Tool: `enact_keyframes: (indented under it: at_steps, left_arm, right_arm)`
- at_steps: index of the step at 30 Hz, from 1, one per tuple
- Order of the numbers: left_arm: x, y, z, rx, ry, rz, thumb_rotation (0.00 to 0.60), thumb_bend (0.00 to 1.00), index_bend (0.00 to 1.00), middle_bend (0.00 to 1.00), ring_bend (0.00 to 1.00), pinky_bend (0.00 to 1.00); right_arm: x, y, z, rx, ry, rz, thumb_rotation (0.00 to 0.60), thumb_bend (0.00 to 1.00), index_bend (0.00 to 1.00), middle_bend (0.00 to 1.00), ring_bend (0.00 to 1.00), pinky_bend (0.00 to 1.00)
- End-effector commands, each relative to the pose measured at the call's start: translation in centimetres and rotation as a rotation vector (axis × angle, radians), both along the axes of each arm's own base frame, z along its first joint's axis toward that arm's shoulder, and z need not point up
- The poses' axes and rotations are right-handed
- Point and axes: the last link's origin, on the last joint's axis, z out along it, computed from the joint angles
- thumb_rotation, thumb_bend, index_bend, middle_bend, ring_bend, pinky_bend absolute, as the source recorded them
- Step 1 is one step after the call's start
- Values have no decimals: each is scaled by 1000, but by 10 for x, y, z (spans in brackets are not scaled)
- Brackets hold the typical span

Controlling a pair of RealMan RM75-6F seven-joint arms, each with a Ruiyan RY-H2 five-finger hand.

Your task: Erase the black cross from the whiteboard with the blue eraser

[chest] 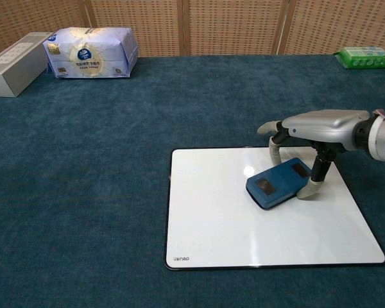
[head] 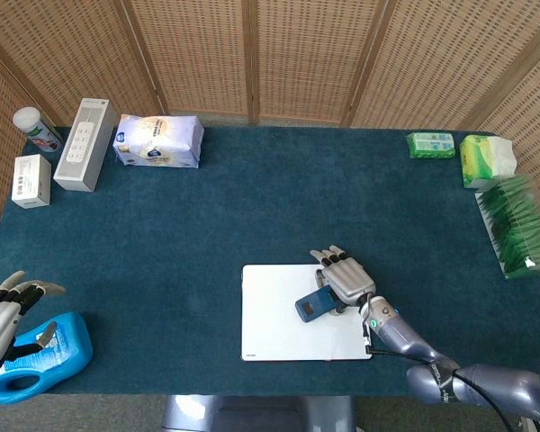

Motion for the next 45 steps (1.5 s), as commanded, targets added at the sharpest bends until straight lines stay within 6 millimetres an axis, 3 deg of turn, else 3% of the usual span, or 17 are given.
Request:
enact_keyframes:
  at_steps: [1, 11, 19, 34, 41, 45]
  left_arm:
    - [-1, -1, 1, 3, 0, 3, 600, 490, 268, 291, 211, 69]
    - [-6, -2, 1, 2, -3, 12, 600, 490, 267, 285, 205, 69]
    - [-7, -2, 0, -1, -6, 13, 600, 490, 267, 284, 205, 68]
    - [0, 3, -6, -17, -10, -6, 600, 490, 262, 283, 204, 69]
    - [0, 1, -8, -24, -14, 2, 600, 491, 262, 283, 204, 69]
    - [1, 1, -9, -27, -15, 0, 600, 491, 262, 283, 205, 68]
  right_arm:
    - [7, -4, -5, 5, -4, 11, 600, 31, 635, 55, 0, 0]
    - [23, -20, -17, 1, -8, 29, 600, 30, 636, 55, 0, 0]
    - [23, -31, -13, -31, -18, 12, 600, 31, 636, 55, 0, 0]
    - [11, -41, 34, -169, -79, -24, 600, 31, 636, 56, 0, 0]
    - [-4, -30, 64, -224, -108, -62, 600, 31, 636, 55, 0, 0]
    - [-9, -26, 70, -235, -109, -69, 600, 31, 636, 56, 0, 0]
